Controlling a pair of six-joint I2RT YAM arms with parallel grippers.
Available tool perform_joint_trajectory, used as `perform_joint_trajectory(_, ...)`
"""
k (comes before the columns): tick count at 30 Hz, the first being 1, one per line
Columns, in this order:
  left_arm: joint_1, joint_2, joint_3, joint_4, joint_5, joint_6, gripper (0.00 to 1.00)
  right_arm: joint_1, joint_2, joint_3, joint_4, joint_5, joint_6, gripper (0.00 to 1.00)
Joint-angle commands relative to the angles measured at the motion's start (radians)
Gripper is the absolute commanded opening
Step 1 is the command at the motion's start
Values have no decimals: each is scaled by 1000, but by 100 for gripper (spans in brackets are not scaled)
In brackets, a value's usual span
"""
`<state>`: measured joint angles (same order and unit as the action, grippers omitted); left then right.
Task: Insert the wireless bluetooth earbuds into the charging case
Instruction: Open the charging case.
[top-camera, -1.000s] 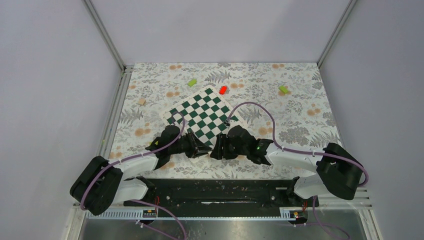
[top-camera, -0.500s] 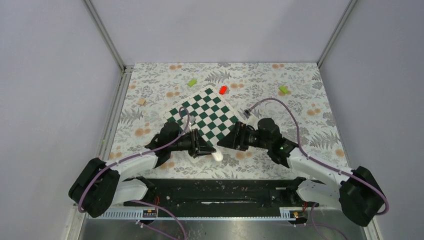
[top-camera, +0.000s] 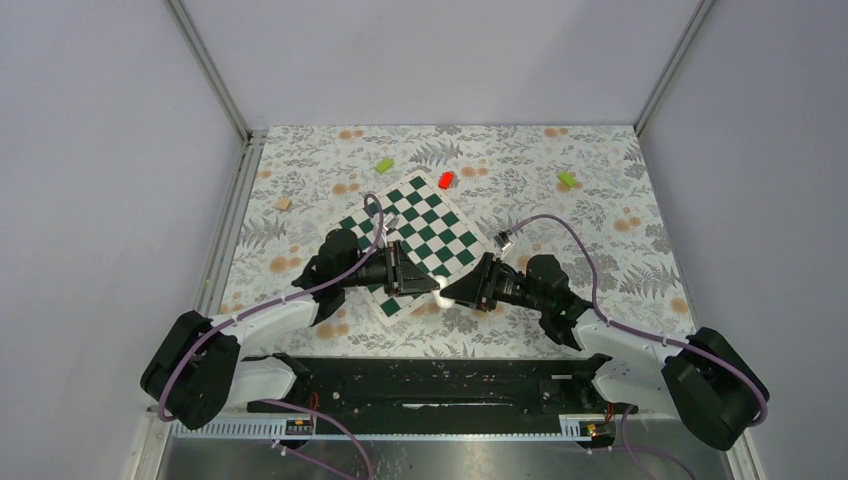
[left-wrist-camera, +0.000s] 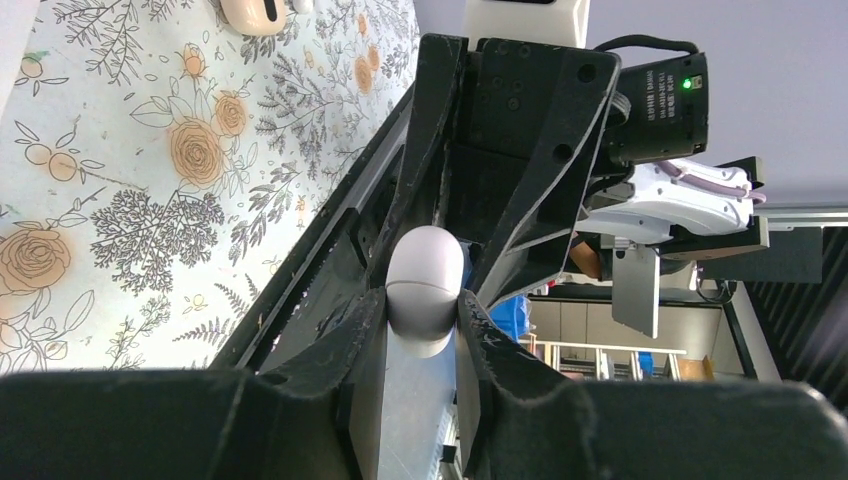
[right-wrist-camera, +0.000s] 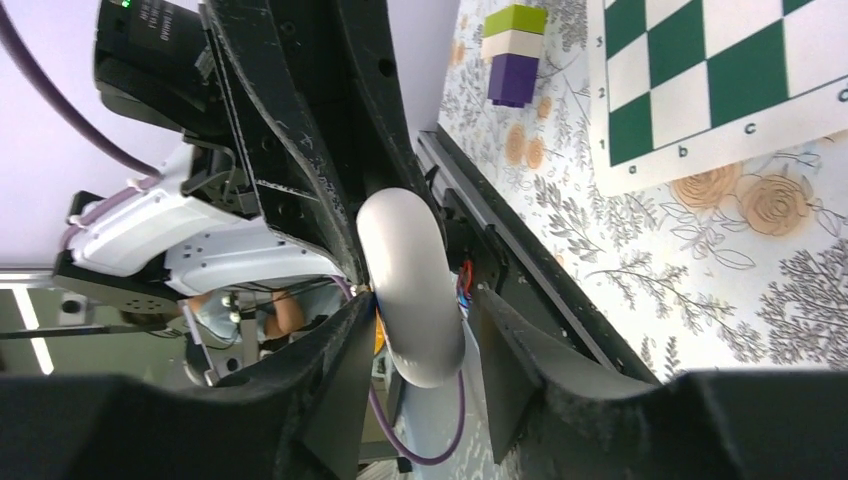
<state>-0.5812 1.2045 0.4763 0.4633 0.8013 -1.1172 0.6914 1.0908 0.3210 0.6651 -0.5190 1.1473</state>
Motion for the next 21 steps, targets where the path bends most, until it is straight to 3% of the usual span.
perform_joint_trajectory(1,-2,1,26,115,41,-27,0,-14,56,-31,261,-25,118,46)
perform_joint_trajectory(4,-2,-2,21,115,43,-27,0,-20,97,-46,365,-33,173,35)
perform_joint_trajectory(7,-2,-6,19,119,43,-29,0,-25,131,-63,461,-35,214,12)
perform_joint_trajectory(8,-1,-8,19,118,40,-30,6,-28,139,-69,475,-30,222,3)
perform_joint_trajectory(9,-1,-11,18,117,35,-29,36,-31,144,-76,487,-22,228,0)
perform_joint_trajectory(10,-1,-17,14,119,27,-32,50,-31,144,-83,495,-17,232,0)
perform_joint_trajectory(11,0,-23,6,131,20,-36,54,-34,145,-87,503,-13,235,0)
perform_joint_trajectory(15,0,-21,-30,225,15,-90,41,-35,143,-79,520,-17,245,0)
perform_joint_trajectory(17,-1,2,-47,300,26,-135,29,-35,147,-71,525,-21,250,0)
perform_joint_trajectory(21,-2,56,-75,459,27,-219,25,-37,168,-58,565,-35,273,0)
